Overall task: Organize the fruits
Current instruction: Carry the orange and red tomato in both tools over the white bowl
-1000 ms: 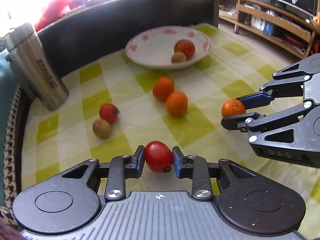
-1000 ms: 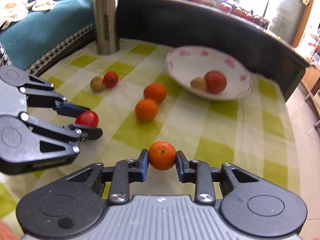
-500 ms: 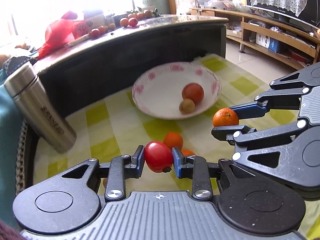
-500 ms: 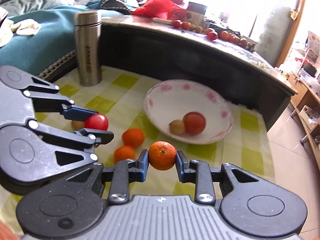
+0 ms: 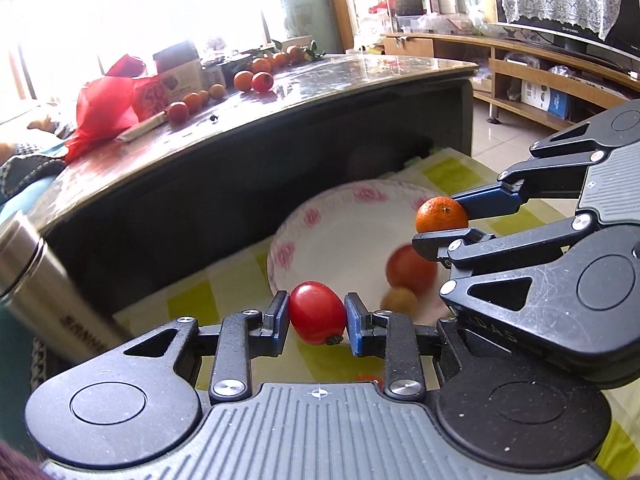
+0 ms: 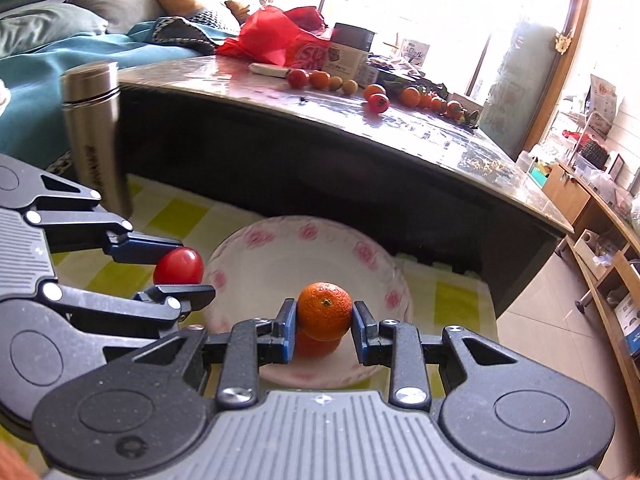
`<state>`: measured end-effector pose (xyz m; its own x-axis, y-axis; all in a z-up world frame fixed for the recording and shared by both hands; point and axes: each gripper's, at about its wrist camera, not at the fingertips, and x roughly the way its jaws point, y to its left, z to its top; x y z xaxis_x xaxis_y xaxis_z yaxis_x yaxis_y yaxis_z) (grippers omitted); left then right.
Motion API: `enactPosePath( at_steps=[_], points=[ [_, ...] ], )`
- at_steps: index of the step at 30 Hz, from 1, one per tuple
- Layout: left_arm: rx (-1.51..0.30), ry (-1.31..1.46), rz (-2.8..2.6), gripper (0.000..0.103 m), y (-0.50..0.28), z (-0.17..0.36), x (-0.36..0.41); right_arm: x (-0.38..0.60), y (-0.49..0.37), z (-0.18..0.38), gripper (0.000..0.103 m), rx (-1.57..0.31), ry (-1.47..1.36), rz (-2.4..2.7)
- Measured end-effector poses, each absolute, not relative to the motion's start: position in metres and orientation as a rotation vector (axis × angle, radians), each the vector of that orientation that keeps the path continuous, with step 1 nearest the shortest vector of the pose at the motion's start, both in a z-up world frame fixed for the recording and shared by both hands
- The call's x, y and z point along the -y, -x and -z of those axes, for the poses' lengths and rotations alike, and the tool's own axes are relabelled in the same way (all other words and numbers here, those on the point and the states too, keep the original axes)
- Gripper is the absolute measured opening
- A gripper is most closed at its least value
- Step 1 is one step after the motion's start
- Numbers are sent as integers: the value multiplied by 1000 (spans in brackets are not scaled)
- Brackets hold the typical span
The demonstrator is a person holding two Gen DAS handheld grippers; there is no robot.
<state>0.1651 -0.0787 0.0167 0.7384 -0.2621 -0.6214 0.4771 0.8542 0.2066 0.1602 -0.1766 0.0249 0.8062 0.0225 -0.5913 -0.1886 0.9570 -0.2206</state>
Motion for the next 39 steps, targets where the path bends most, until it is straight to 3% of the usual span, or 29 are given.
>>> enactPosePath(
  at_steps=[18,39],
  points=[
    [-656,-363,402,37,-220,11,95,196,-224,3,35,-648,246,-115],
    [-680,-358,389,40,-229,21,98,208,-242,21,37,-678,171,-133]
  ],
)
